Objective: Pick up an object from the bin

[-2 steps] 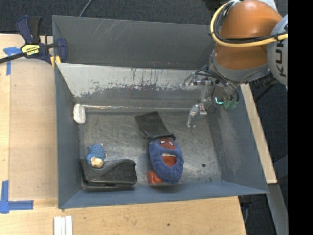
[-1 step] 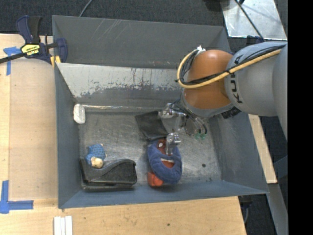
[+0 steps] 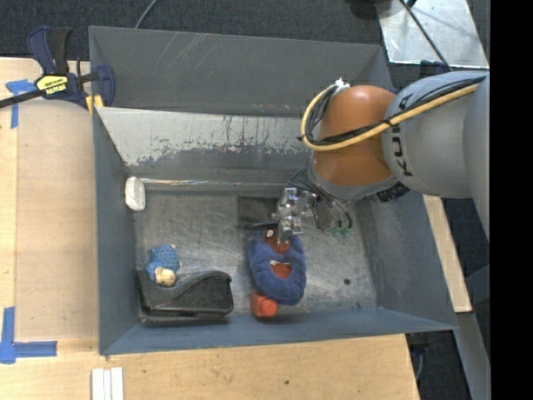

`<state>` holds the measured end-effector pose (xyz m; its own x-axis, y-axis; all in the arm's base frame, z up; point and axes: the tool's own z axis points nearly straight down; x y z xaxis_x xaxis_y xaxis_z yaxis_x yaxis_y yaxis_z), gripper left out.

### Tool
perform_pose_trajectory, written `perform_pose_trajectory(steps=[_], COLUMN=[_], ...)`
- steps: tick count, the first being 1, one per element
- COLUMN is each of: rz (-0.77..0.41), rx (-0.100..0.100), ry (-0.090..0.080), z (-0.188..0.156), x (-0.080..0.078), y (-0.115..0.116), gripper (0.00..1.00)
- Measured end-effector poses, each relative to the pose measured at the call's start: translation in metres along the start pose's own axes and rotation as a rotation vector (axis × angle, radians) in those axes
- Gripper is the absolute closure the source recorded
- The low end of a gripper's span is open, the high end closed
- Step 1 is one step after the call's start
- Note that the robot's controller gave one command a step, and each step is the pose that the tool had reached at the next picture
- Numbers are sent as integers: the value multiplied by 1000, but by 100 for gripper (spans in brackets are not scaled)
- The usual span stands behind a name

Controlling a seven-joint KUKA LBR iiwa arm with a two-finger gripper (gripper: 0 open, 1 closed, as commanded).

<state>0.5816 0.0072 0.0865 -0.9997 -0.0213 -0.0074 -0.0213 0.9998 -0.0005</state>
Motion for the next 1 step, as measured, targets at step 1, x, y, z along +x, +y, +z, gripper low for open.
perform_pose_trajectory(steps=[1], rz=[-4], rx=[0], ry=[-6], z=[-120], x=[-10], y=[4], gripper=[100])
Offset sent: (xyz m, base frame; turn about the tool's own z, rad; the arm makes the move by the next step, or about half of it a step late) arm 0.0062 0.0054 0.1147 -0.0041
